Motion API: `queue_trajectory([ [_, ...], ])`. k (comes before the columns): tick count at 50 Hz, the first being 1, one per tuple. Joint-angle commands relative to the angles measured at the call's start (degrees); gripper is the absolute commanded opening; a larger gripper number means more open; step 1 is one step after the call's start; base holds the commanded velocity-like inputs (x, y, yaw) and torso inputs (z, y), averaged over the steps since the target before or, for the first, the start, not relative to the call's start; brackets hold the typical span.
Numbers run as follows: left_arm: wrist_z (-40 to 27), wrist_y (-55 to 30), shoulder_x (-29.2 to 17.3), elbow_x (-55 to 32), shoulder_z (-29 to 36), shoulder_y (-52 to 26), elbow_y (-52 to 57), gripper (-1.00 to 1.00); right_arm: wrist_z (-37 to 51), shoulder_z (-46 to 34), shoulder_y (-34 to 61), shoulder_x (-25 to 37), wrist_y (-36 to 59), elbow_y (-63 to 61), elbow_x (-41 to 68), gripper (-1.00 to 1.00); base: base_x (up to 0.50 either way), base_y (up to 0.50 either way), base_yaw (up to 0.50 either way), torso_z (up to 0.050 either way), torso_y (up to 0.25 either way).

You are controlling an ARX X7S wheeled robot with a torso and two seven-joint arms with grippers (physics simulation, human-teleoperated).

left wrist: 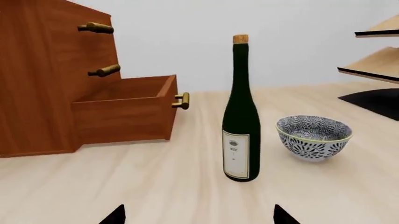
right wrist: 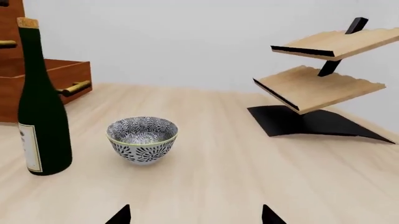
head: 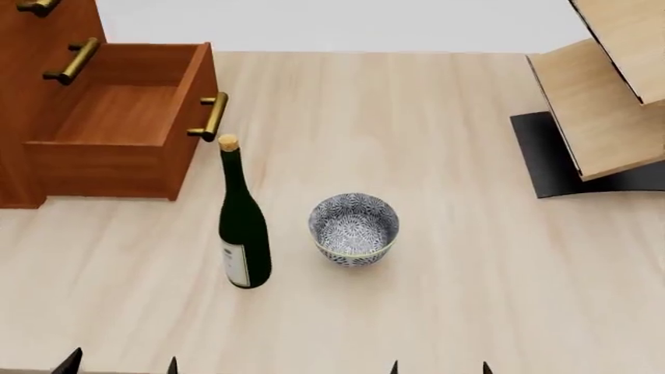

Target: Put the wine bottle in the bottom drawer of the cabinet.

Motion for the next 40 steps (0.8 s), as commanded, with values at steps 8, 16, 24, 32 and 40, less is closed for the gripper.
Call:
queue_trajectory([
  [8,-1.68,-0.14,-1.18,-0.75,1.51,-0.51,-0.71,1.0,1.95,-1.8,0.1,1.37,0.02,-0.09,0.3,1.0,0.0,0.0,0.0,0.05,0.0],
  [16,-2.26,-0.34,-1.58,-2.01,1.62,-0.72,-0.87,1.0,2.63,-2.51,0.07,1.89,-0.17,-0.27,0.51,1.0,0.0,0.0,0.0,0.05,0.0],
  [24,-2.79,-0.35,-1.88,-3.44,1.54,-0.76,-0.54,1.0,3.24,-3.35,0.29,2.43,0.14,0.08,0.24,1.0,0.0,0.0,0.0,0.05,0.0],
  [32,-2.98,-0.17,-2.15,-4.92,1.54,-1.0,-1.19,1.0,4.31,-3.88,0.34,2.82,-0.09,0.17,-0.21,1.0,0.0,0.12,0.0,0.01,0.0],
  [40,-3.65,-0.79,-2.5,-5.9,1.51,-1.03,-0.8,1.0,4.62,-4.68,0.26,3.23,0.01,-0.19,-0.24,1.0,0.0,0.34,0.0,0.0,0.0],
])
